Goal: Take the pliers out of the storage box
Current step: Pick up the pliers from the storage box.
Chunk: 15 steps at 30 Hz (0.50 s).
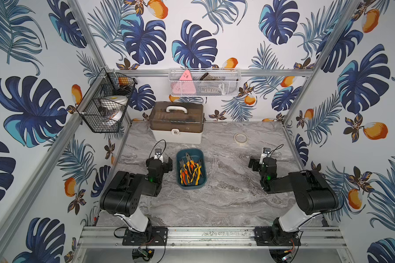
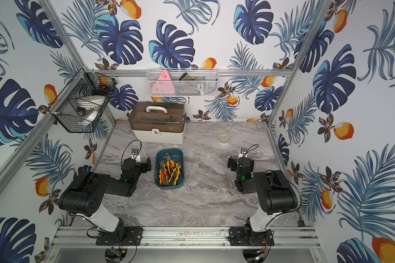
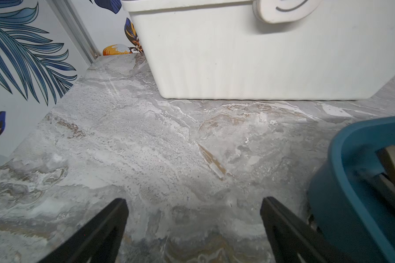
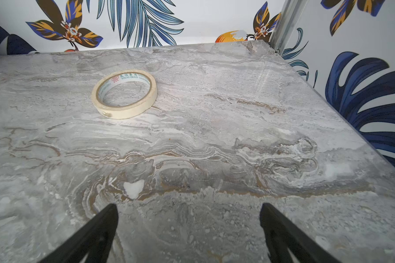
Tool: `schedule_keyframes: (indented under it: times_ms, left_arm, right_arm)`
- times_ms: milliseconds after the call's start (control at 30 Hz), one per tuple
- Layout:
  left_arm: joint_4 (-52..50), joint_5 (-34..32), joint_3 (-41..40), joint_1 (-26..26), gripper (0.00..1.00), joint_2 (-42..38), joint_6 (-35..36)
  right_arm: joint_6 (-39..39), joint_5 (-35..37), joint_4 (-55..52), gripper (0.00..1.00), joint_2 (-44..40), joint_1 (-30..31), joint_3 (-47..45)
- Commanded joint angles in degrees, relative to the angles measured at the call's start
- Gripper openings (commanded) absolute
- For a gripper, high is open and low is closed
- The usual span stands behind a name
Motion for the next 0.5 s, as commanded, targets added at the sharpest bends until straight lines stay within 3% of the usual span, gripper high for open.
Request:
schedule_keyframes:
  times_ms: [0, 467]
  left_arm:
    - [0.8, 0.7, 0.2, 0.3, 0.99, -0.1, -0.8]
    - [1.0, 0.2, 0.1, -0.1, 0.99, -0.1, -0.5]
  right_arm:
    - [-0.2, 0.2, 2.0, 1.0, -0.1, 0.0, -0.1]
    - [-0.5, 0.7, 2.1, 1.0, 0.0, 0.4, -0.1]
